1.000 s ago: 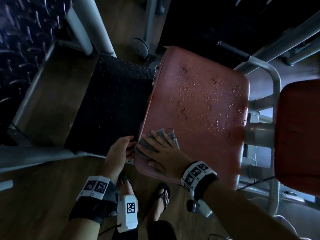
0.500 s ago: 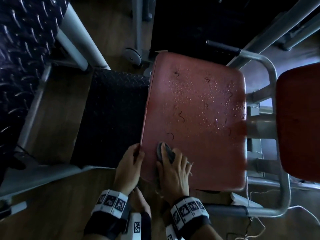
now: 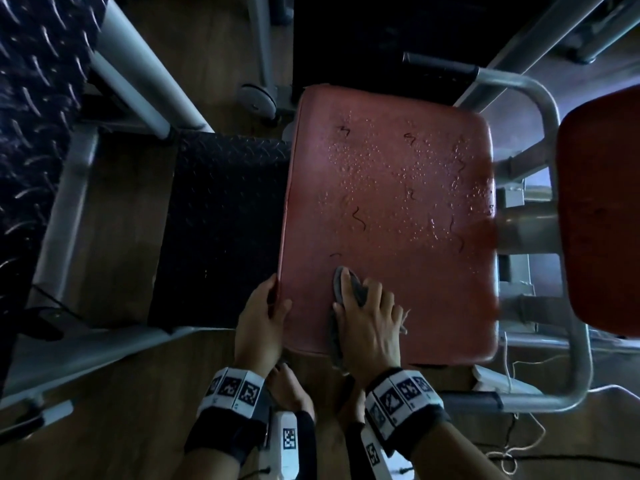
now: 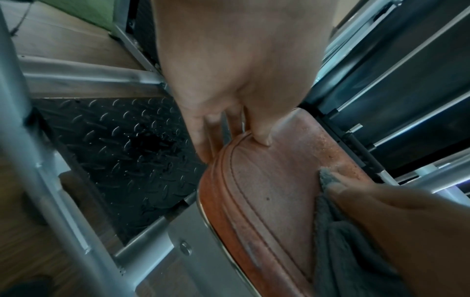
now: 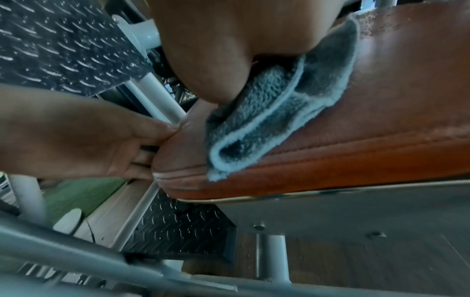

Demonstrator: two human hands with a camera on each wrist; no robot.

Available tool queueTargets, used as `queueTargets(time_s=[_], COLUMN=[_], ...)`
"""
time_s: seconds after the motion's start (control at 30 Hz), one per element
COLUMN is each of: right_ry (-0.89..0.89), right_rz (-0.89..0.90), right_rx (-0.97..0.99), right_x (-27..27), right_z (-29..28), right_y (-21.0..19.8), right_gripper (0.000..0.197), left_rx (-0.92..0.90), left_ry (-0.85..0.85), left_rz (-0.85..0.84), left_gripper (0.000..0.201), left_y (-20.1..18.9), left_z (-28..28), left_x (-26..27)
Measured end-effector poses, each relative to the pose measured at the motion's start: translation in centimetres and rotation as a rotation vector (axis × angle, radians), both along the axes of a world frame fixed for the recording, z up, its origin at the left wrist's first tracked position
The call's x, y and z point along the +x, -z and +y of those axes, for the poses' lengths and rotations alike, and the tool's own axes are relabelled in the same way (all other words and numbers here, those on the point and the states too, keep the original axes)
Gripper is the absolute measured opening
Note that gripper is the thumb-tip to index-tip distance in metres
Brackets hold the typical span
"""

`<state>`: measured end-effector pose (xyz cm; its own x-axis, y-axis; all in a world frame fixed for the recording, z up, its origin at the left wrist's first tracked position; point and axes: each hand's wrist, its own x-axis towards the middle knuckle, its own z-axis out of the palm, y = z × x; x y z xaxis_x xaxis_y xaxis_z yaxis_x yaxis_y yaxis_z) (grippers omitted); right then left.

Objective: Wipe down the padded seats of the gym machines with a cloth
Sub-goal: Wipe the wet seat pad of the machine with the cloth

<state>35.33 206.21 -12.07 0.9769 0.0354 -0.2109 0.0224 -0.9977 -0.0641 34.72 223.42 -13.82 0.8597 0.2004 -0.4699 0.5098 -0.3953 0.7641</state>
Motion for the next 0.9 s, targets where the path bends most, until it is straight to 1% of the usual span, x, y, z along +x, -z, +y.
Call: queueTargets(time_s=[0.13, 0.3, 0.5, 0.57, 0.67, 0.73, 0.83, 0.9], right_ry=[-0.022, -0.078, -0.151, -0.119, 0.042, 0.114, 0.129, 0.116], right_rz=[-0.008, -0.005, -0.028, -0.035, -0.017, 0.023, 0.046, 0.048], right_rx=[-0.025, -0.068, -0.051, -0.076, -0.084, -0.072, -0.081, -0.073], right_x=[1.5, 4.0, 1.3, 2.0, 5.2, 7.9, 10.0, 9.7], right_z=[0.3, 1.2, 0.0, -0.5, -0.8, -1.1, -1.1, -1.1], right_y=[0.2, 0.4, 0.3, 0.3, 0.2, 0.3, 0.3, 0.1], right_gripper=[0.054, 0.052, 0.053, 0.052, 0.053, 0.053, 0.053, 0.053], left_rx=[-0.001, -0.061, -0.041, -0.04, -0.049, -0.045, -0.031, -0.022], left_ry=[-0.005, -0.019, -0.001, 0.016, 0.032, 0.034, 0.03, 0.03], left_rz=[0.013, 0.038, 0.032, 0.031, 0.052, 0.047, 0.038, 0.038], left_gripper=[0.046, 0.046, 0.049, 0.049, 0.048, 0.047, 0.048, 0.049], left_y=[0.1, 0.5, 0.4, 0.4, 0.4, 0.4, 0.5, 0.6], left_z=[0.4, 0.6, 0.7, 0.9, 1.1, 1.1, 1.1, 1.1], left_x=[0.1, 0.1, 0.1, 0.1, 0.3, 0.3, 0.3, 0.1])
